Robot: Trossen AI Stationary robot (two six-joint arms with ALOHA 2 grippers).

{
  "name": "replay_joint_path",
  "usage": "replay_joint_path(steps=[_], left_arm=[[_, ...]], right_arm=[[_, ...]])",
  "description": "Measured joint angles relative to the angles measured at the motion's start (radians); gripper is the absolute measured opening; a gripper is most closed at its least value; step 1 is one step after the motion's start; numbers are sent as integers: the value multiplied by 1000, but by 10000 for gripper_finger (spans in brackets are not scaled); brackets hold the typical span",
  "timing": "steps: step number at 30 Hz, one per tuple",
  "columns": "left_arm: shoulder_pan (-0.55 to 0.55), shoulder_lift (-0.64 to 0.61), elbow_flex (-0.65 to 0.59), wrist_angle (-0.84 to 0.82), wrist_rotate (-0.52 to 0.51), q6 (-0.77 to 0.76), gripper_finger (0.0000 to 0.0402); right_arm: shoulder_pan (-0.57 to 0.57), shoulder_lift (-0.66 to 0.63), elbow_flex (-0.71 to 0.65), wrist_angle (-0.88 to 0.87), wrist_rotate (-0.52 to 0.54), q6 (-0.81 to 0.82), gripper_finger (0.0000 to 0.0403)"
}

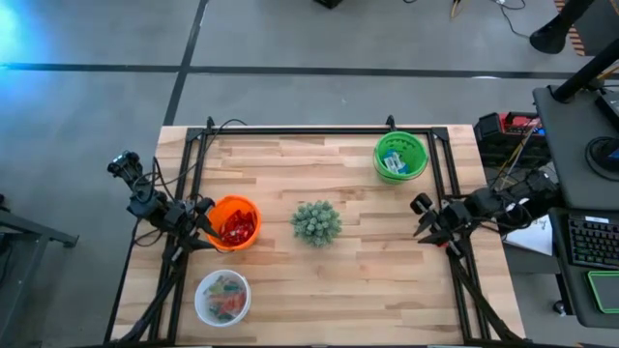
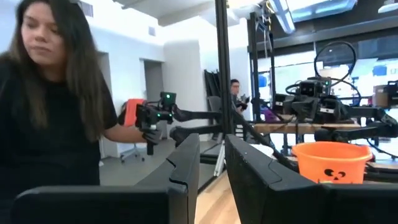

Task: Sort candy
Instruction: Return to Home Position

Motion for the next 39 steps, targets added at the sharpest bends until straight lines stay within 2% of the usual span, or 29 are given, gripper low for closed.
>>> replay_joint_path(steps=[6, 13, 23, 34, 39], left_arm=[[0, 0, 0, -3, 0, -70, 103], [0, 0, 0, -5, 0, -97, 103], [0, 0, 0, -6, 0, -98, 103], [0, 0, 0, -6, 0, -125, 103], [0, 0, 0, -6, 0, -125, 103]], right_arm=[[0, 1, 0, -77, -1, -112, 73], [0, 6, 0, -118, -2, -29, 79], [0, 6, -1, -117, -2, -38, 68], [0, 5, -2, -117, -2, -37, 82], [0, -54, -2, -121, -2, -38, 78]])
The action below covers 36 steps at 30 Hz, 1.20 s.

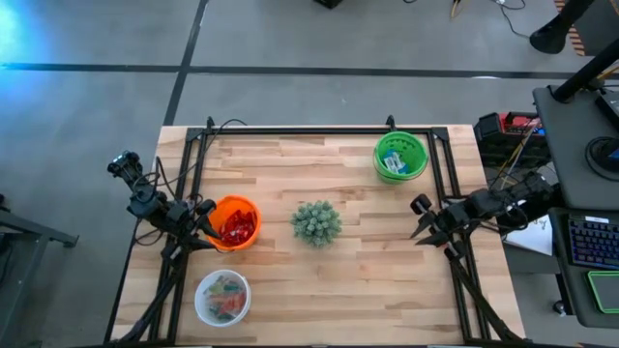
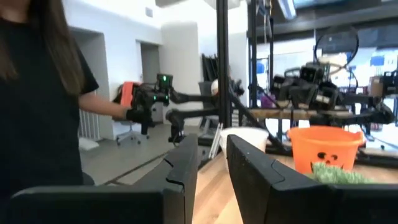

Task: Sort candy
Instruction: Return to Home Position

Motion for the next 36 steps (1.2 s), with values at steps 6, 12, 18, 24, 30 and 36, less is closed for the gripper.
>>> replay_joint_path(steps=[6, 12, 18, 24, 30, 36], left_arm=[[0, 3, 0, 8, 0, 0, 103], [0, 6, 0, 12, -18, 6, 103], [0, 6, 0, 13, -53, 27, 103], [0, 6, 0, 14, -53, 34, 103], [0, 6, 0, 15, -53, 41, 103], [0, 6, 0, 16, -52, 26, 103]], right_arm=[[8, -52, 0, 21, 1, 0, 70], [13, -52, 0, 4, 7, 0, 68], [13, -45, 0, 6, 7, 0, 68], [13, -19, 0, 4, 7, 1, 73], [13, -10, 0, 5, 7, 0, 81], [13, -10, 0, 5, 7, 0, 77]])
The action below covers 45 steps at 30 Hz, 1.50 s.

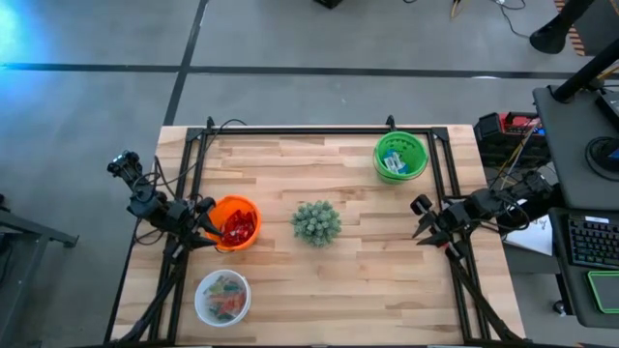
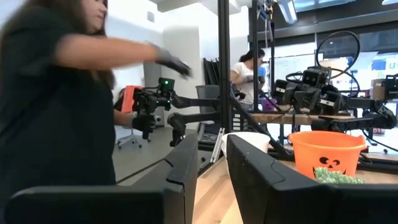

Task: Sort candy
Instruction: Return to Home Position

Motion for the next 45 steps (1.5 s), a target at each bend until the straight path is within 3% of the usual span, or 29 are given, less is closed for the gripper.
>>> replay_joint_path(steps=[11, 45], left_arm=[[0, -6, 0, -5, 2, -66, 103], [5, 6, -2, -16, 3, -60, 103]], right_arm=[[0, 0, 0, 0, 0, 0, 70], [0, 0, 0, 0, 0, 2, 81]])
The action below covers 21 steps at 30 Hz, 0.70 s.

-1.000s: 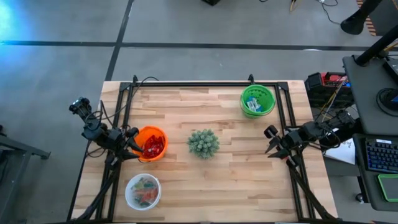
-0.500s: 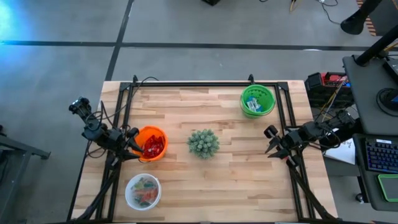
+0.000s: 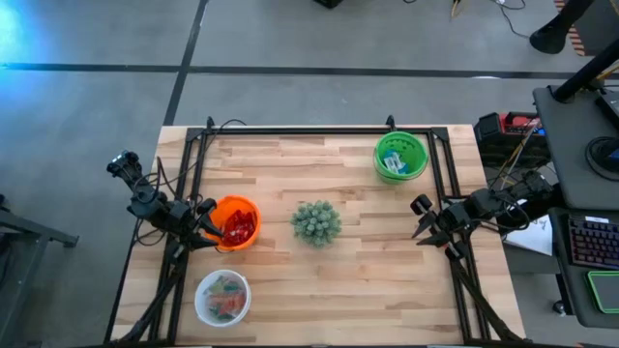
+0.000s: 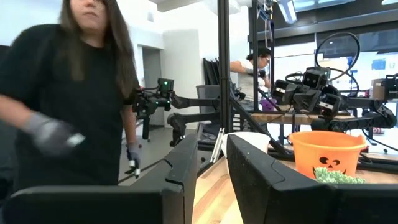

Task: Sort candy
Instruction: Return to Home Position

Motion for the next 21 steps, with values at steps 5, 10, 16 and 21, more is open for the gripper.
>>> replay_joint_path(steps=[5, 10, 16, 21], left_arm=[[0, 0, 0, 0, 0, 0, 103], [0, 0, 0, 0, 0, 0, 103], [0, 0, 0, 0, 0, 0, 103], [0, 0, 0, 0, 0, 0, 103]], right_arm=[[0, 0, 0, 0, 0, 0, 81], [0, 0, 0, 0, 0, 0, 72], [0, 0, 0, 0, 0, 0, 69], [0, 0, 0, 0, 0, -2, 74]])
